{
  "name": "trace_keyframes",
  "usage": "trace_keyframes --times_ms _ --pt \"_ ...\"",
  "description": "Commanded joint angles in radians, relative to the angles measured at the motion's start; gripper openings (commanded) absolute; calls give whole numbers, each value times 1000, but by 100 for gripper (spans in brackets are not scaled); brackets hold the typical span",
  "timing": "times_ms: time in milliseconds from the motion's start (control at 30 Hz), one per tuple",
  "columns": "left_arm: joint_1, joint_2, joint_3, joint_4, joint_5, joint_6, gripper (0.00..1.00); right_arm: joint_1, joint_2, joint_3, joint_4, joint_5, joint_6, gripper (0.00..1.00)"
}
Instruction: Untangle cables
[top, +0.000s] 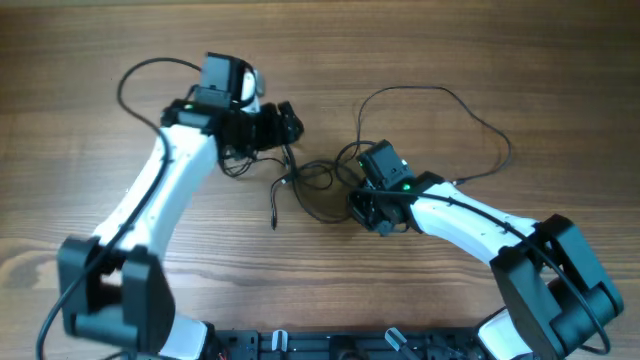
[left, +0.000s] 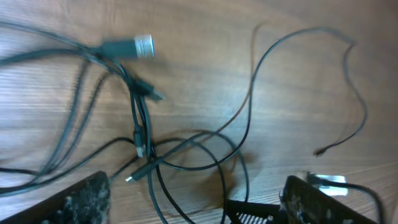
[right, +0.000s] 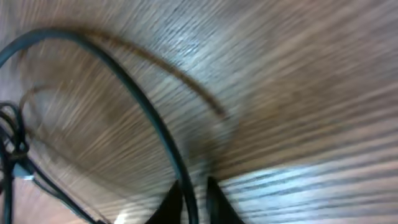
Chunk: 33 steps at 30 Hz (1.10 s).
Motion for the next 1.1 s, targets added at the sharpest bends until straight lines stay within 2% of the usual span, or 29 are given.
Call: trace_keyframes --times_ms 0,67,100,167,267,300,333,367,400,500,567,667,767,867,967,1000,1033,1067 --pt "-74 69 2 -16 -2 -10 84 2 13 -12 6 24 -11 4" --pt "-110 82 2 -48 -3 -19 84 2 13 -12 5 24 -18 4" --pt "-127 82 2 -71 -26 -35 88 2 13 -12 5 24 -18 4" --pt "-156 82 2 -128 -81 -124 92 2 13 -12 6 24 -17 4" --pt "-169 82 2 -129 -80 -158 100 2 13 -12 6 24 -14 4" --pt "-175 82 2 -121 -80 -158 100 2 13 -12 6 24 -14 4" --pt "-184 82 2 -138 -88 -152 94 2 13 -12 5 23 -15 4" --pt "-188 83 2 -156 -120 -177 74 2 13 -12 5 23 -14 4" --pt "-188 87 -6 -159 -141 -272 69 2 13 -12 5 23 -14 4" --pt "-191 93 -36 -116 -120 -491 67 2 13 -12 6 24 -14 4" --pt "-197 93 -47 -77 -88 -522 64 2 13 -12 5 24 -15 4" --pt "-198 121 -79 -64 -63 -677 66 2 13 -12 5 23 -15 4" --pt "-208 157 -94 7 -34 -680 70 2 13 -12 5 24 -15 4" --pt "-218 195 -114 140 -42 -706 62 2 13 -12 5 24 -15 4" --pt "-218 233 -116 182 -61 -726 58 2 13 -12 5 24 -18 4" --pt "-218 244 -116 196 -61 -727 54 2 13 -12 5 24 -18 4" --pt "-218 252 -116 216 -62 -726 42 2 13 -12 6 24 -18 4" --pt "-218 256 -116 231 -61 -725 20 2 13 -12 6 24 -18 4"
